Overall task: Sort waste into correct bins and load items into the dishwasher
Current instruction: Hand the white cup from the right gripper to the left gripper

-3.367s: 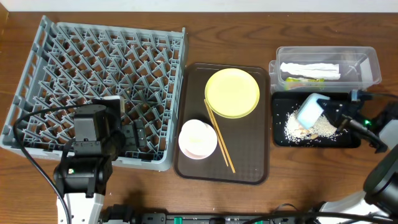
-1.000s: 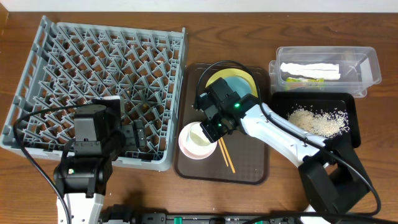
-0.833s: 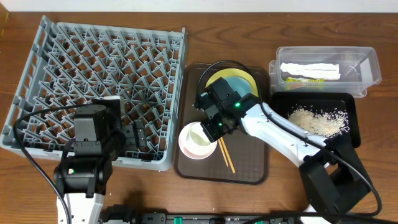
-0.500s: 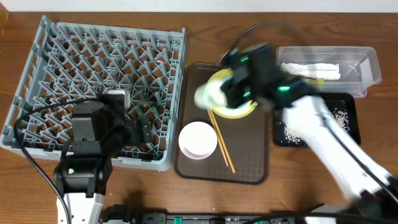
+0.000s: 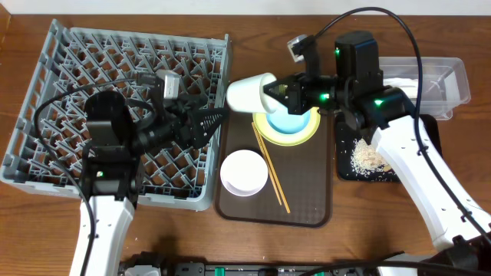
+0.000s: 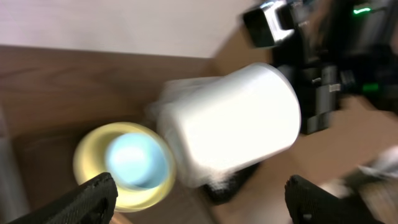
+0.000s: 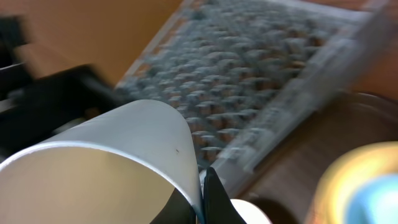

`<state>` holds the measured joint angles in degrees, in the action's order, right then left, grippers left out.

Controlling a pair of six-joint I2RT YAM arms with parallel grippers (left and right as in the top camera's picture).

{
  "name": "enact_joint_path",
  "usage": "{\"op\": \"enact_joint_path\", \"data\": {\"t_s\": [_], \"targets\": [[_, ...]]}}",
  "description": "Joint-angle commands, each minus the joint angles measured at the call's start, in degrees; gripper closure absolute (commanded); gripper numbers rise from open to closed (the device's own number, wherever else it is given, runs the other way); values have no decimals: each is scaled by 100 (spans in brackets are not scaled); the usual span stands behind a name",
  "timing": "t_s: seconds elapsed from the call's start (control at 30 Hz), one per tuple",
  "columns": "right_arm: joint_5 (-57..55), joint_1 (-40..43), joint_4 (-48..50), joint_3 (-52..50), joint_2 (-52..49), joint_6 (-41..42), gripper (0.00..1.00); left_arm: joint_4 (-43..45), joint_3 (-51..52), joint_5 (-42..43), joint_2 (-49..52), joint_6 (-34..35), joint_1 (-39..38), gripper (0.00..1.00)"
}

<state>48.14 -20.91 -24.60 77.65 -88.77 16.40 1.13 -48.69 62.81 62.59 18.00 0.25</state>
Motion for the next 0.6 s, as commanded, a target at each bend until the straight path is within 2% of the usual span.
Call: {"op": "enact_joint_path", "data": {"t_s": [0.0, 0.2, 0.57], "targets": [[1335, -107, 210, 17, -9, 111, 99, 345, -92, 1215, 155, 638, -13, 11], [1784, -142, 636, 17, -9, 466, 99, 999, -94, 1961, 203, 754, -13, 11], [2087, -341, 815, 17, -11, 612, 99, 1384, -94, 2057, 203, 874, -13, 11]]}}
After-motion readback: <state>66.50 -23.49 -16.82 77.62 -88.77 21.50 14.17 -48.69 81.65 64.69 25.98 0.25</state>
